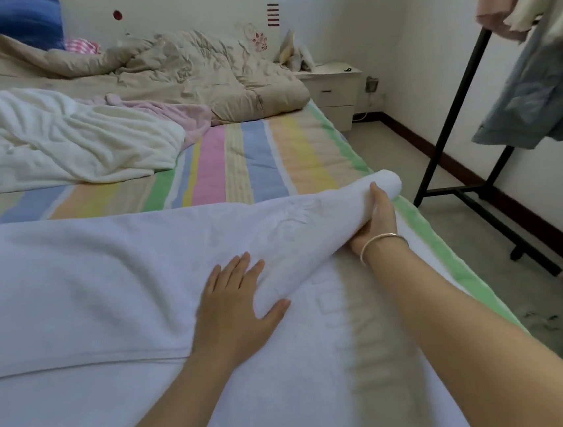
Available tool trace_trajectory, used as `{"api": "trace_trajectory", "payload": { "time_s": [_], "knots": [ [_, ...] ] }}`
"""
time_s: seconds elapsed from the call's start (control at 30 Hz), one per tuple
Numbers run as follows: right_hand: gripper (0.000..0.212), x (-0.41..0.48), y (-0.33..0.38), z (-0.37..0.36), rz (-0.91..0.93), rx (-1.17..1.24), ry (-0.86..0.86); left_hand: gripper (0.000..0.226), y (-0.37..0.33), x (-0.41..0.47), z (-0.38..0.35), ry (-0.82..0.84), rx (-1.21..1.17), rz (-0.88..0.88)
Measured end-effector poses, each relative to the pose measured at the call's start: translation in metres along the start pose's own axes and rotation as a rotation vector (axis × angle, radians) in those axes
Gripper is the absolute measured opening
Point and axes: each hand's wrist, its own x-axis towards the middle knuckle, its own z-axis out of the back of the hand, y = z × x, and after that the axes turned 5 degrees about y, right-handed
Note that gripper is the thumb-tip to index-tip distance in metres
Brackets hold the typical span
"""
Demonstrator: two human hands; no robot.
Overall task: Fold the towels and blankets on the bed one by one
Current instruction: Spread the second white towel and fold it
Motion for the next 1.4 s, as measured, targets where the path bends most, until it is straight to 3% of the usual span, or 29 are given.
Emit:
{"api": "trace_trajectory", "payload": {
  "time_s": [0.07,0.23,0.37,0.5,0.53,0.6,0.67,0.73,0.77,0.9,1.03,1.23,1.33,1.4],
  "knots": [
    [0.042,0.004,0.017,0.005,0.021,-0.17,-0.051,0.081,0.001,0.0,0.0,0.005,-0.008,0.002],
    [0.022,-0.008,0.048,0.019,-0.02,-0.824,0.061,0.081,0.0,0.0,0.002,0.013,-0.006,0.02],
    [0.046,-0.019,0.072,0.035,0.106,-1.299,0.273,0.082,-0.003,0.001,0.006,0.041,0.02,0.027],
    [0.028,-0.023,0.088,0.043,0.286,-1.768,0.224,0.076,-0.01,-0.003,0.014,0.001,0.035,0.013],
    [0.035,-0.024,0.094,0.043,0.365,-1.783,0.175,0.072,-0.013,-0.006,0.018,-0.03,0.042,0.0],
    [0.047,-0.029,0.106,0.039,0.462,-1.572,0.075,0.066,-0.018,-0.01,0.025,-0.079,0.076,-0.043],
    [0.04,-0.036,0.115,0.033,0.457,-1.384,0.005,0.069,-0.024,-0.014,0.034,-0.095,0.134,-0.091],
    [0.044,-0.04,0.117,0.033,0.291,-1.403,-0.075,0.077,-0.029,-0.017,0.042,-0.081,0.212,-0.113],
    [0.055,-0.039,0.116,0.039,0.198,-1.451,-0.126,0.078,-0.029,-0.019,0.044,-0.067,0.255,-0.117],
    [0.078,-0.049,0.106,0.068,-0.046,-1.786,-0.244,0.072,-0.02,-0.029,0.049,-0.007,0.228,-0.13],
    [0.069,-0.059,0.104,0.089,-0.148,-1.692,-0.26,0.074,-0.018,-0.035,0.051,0.016,0.177,-0.115],
    [0.042,-0.064,0.104,0.096,-0.023,-1.733,-0.17,0.059,-0.032,-0.037,0.059,0.171,0.11,-0.024],
    [0.028,-0.058,0.104,0.1,0.026,-1.685,-0.178,0.046,-0.041,-0.033,0.067,0.11,0.125,0.02],
    [0.033,-0.05,0.105,0.099,0.038,-1.572,-0.209,0.049,-0.049,-0.027,0.067,0.009,0.127,0.019]
  ]
}}
